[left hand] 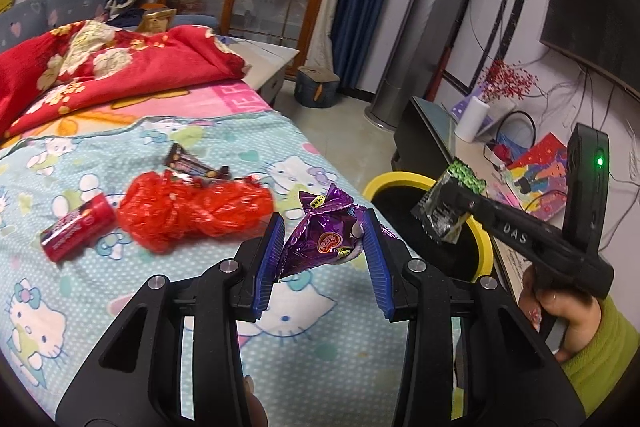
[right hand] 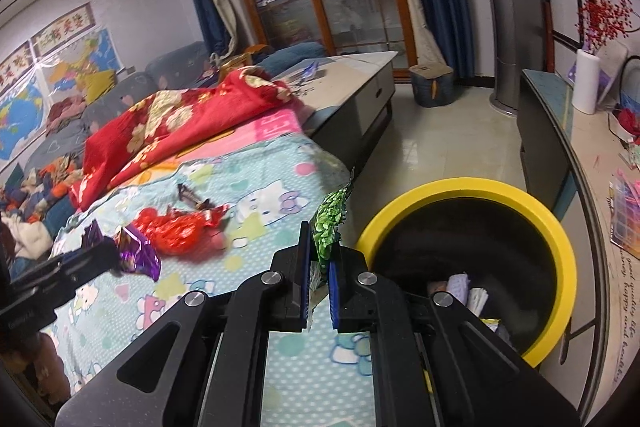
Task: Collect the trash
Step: 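Carry both wrappers over the yellow bin and open both tools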
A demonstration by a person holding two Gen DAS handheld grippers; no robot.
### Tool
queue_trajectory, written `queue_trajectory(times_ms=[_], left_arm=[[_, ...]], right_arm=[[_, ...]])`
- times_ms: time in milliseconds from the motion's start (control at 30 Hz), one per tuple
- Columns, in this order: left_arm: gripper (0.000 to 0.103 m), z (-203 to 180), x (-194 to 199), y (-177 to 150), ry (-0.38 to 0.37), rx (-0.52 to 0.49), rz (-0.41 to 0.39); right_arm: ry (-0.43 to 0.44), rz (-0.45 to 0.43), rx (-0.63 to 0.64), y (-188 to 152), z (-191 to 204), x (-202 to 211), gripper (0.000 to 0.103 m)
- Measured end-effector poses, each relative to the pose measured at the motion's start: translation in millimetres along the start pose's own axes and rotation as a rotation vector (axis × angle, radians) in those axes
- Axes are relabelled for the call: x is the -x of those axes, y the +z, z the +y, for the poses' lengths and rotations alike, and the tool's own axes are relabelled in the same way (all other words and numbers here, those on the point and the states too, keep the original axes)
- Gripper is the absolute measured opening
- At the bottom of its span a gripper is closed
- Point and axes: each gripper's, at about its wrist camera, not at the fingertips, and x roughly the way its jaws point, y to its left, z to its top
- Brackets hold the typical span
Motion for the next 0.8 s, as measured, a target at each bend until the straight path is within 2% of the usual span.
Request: queue_trajectory(times_ms=[433, 800], left_arm=[[0.033, -47, -30, 5, -0.059, -0.091, 0.036], [0.033, -83, -60, 5, -0.1, -0.155, 0.071]], right_arm=[[-0.073, -0.04, -0.086, 8, -48, 8, 0.007], [-0.126, -0.038, -0.159, 9, -96, 15, 0.007]])
